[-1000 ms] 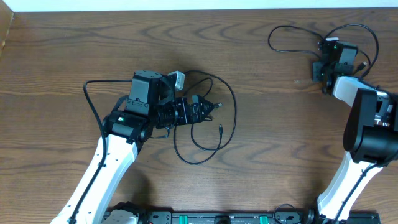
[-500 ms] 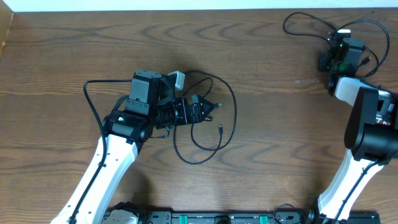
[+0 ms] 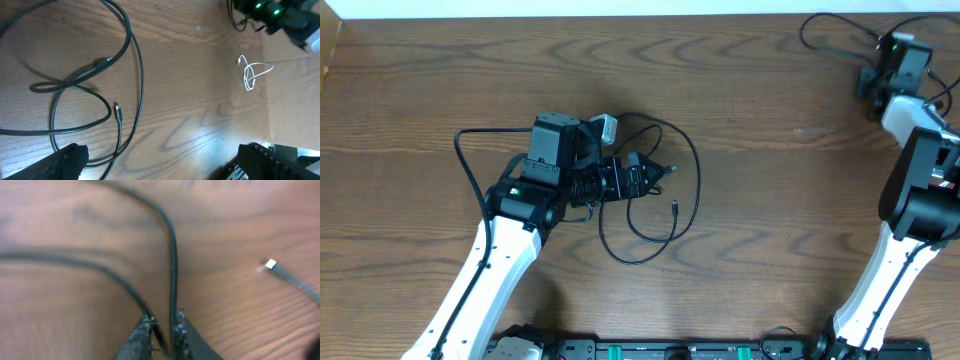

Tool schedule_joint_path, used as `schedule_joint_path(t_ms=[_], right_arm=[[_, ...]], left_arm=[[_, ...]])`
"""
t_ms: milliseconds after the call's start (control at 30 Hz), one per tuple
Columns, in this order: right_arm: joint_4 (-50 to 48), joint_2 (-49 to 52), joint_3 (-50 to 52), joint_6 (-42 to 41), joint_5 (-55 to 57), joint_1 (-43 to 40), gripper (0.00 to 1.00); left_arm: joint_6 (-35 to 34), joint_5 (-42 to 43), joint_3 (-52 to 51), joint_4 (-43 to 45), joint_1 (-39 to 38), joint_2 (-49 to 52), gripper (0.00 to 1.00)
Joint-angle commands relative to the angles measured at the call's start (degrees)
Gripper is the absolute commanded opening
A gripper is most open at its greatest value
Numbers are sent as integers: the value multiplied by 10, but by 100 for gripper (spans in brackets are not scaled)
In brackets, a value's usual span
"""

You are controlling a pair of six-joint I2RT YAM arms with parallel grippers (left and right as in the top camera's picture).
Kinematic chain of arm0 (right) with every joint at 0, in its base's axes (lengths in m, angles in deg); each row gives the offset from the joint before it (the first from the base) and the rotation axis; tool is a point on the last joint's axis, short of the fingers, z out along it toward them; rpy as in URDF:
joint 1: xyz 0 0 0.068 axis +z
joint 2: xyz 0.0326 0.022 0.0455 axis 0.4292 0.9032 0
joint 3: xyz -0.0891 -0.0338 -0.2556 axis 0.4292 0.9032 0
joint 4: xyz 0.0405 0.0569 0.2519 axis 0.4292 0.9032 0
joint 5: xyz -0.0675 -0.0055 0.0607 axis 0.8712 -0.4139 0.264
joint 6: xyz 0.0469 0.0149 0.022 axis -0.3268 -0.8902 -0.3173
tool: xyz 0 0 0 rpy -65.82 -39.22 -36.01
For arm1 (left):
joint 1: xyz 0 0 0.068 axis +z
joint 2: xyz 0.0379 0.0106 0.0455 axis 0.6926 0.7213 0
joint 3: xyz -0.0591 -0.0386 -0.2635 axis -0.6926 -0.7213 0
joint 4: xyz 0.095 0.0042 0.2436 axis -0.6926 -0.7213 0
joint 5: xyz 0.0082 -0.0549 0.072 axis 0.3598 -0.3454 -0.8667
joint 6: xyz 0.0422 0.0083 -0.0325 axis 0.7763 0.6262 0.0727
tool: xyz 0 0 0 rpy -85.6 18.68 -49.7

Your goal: Untangle cables

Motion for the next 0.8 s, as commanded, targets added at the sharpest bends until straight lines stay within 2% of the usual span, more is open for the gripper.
schedule_joint_path(t_ms=[0,133,200,233,333,533,767], right_arm=[[26,2,-39,6,-12,2,20],[78,-9,-55,24,-82,2,45],[92,-19,-55,23,-97,2,76],[97,-24,-55,23,-99,3,84],[122,-52,-55,24,-99,7,99],[207,-144,-55,0,-111,25,99],[330,-260,-55,-95,-269,56,99]], left_arm=[[4,-3,5,-1,3,-3,100],[3,-3,5,-1,3,-3,100],[4,-3,5,-1,3,-3,100],[4,-3,5,-1,3,-3,100],[4,-3,5,-1,3,-3,100],[4,-3,5,-1,3,-3,100],[3,-3,5,-1,3,-3,100]])
